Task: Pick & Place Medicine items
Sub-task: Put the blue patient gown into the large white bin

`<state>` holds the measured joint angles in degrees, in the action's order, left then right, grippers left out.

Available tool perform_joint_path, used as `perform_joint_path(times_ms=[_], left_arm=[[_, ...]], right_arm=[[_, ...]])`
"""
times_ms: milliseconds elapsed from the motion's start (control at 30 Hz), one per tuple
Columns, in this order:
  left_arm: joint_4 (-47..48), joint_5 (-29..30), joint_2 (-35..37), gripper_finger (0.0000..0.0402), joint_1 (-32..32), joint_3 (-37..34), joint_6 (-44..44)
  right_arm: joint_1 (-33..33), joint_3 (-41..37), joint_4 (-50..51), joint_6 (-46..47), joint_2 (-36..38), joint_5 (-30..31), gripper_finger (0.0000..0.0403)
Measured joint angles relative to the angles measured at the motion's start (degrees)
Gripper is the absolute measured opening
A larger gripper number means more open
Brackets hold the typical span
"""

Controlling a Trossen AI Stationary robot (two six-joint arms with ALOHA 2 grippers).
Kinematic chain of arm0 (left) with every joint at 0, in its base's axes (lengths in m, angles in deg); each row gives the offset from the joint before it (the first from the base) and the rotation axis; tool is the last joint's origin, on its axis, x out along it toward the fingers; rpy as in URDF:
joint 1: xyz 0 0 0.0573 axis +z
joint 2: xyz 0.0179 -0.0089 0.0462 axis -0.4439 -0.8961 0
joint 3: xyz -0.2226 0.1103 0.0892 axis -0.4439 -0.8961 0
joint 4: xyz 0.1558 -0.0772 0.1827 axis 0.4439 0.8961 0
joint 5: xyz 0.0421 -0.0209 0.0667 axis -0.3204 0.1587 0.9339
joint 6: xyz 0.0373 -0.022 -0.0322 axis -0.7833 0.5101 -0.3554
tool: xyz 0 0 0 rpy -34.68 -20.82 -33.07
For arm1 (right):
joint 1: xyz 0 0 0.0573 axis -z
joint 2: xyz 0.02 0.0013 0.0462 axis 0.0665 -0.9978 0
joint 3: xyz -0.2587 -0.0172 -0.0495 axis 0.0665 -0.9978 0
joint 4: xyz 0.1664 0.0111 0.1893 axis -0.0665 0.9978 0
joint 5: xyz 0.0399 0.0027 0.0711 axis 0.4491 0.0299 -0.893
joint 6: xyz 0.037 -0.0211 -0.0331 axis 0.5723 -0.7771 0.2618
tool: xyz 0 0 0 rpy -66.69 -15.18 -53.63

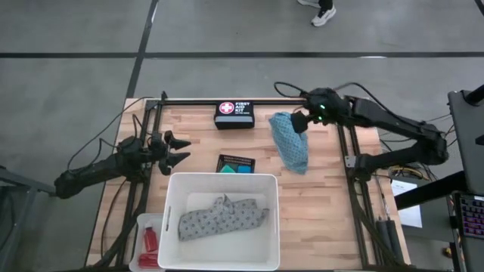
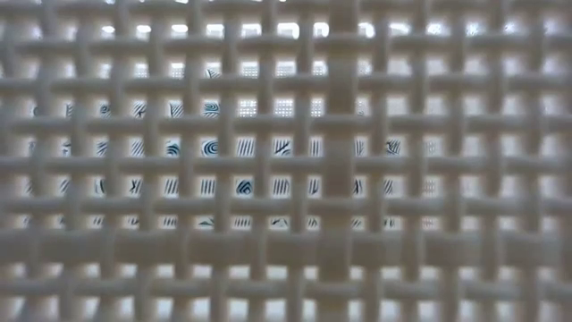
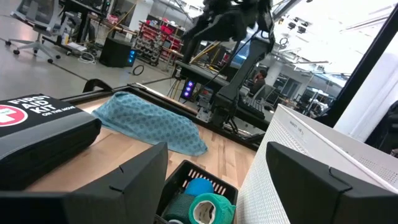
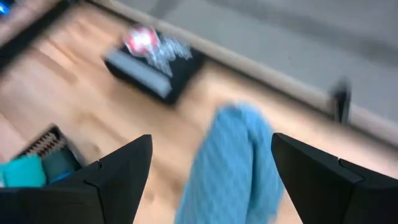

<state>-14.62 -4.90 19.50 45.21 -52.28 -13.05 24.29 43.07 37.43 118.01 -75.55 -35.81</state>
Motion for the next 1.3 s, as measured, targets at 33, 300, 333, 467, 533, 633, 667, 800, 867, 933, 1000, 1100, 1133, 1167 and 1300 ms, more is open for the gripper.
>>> perform_joint_path(times_ms=[33,300,333,467,533,633,667,800,867,933,1000,1100,1133,1167,1300], left_arm=[[-0.01,0.0,0.0,0.0276,0.0,0.0,0.0],[-0.01,0.0,0.0,0.0275,0.0,0.0,0.0],[-0.01,0.0,0.0,0.0275,0.0,0.0,0.0],[0.0,0.0,0.0,0.0276,0.0,0.0,0.0],[-0.02,0.0,0.02,0.0275,0.0,0.0,0.0],[0.0,0.0,0.02,0.0276,0.0,0.0,0.0],[0.0,0.0,0.02,0.0276,0.0,0.0,0.0],[0.0,0.0,0.02,0.0276,0.0,-0.02,0.0],[-0.02,0.0,0.02,0.0276,0.0,-0.02,0.0],[-0.02,0.0,0.02,0.0276,0.0,-0.02,0.0],[0.0,0.0,0.02,0.0276,-0.01,-0.02,0.0],[0.0,0.0,0.02,0.0276,0.0,-0.02,0.0],[0.0,0.0,0.02,0.0275,0.0,-0.02,0.0],[-0.01,0.0,0.02,0.0275,0.0,-0.02,0.0],[-0.01,0.0,0.02,0.0276,-0.01,-0.02,0.0]], right_arm=[[1.26,1.53,3.26,2.65,-1.76,-2.15,0.0327],[4.43,10.48,18.0,7.01,-14.97,-8.1,0.0327],[4.43,10.92,18.19,6.66,-16.06,-8.19,0.0327],[4.49,11.12,18.19,6.78,-20.34,-8.16,0.0327],[4.48,10.69,18.36,7.25,-22.12,-8.44,0.0327],[4.43,10.05,18.35,7.39,-24.37,-9.86,0.0327],[4.46,9.83,18.31,7.7,-25.19,-10.5,0.0327],[4.56,8.59,17.58,8.09,-27.72,-11.22,0.0327],[4.56,7.71,16.71,8.19,-28.79,-11.22,0.0327],[4.56,6.89,16.54,9.24,-29.83,-11.4,0.0327],[4.56,6.1,15.83,9.87,-30.49,-11.81,0.0327],[4.67,3.9,13.15,10.01,-31.03,-11.84,0.0327],[4.72,2.87,11.8,10.03,-31.07,-11.84,0.0327],[4.73,1.85,10.34,10.03,-31.09,-11.85,0.0327],[4.73,-2.91,4.79,10.82,-31.09,-11.97,0.0327]])
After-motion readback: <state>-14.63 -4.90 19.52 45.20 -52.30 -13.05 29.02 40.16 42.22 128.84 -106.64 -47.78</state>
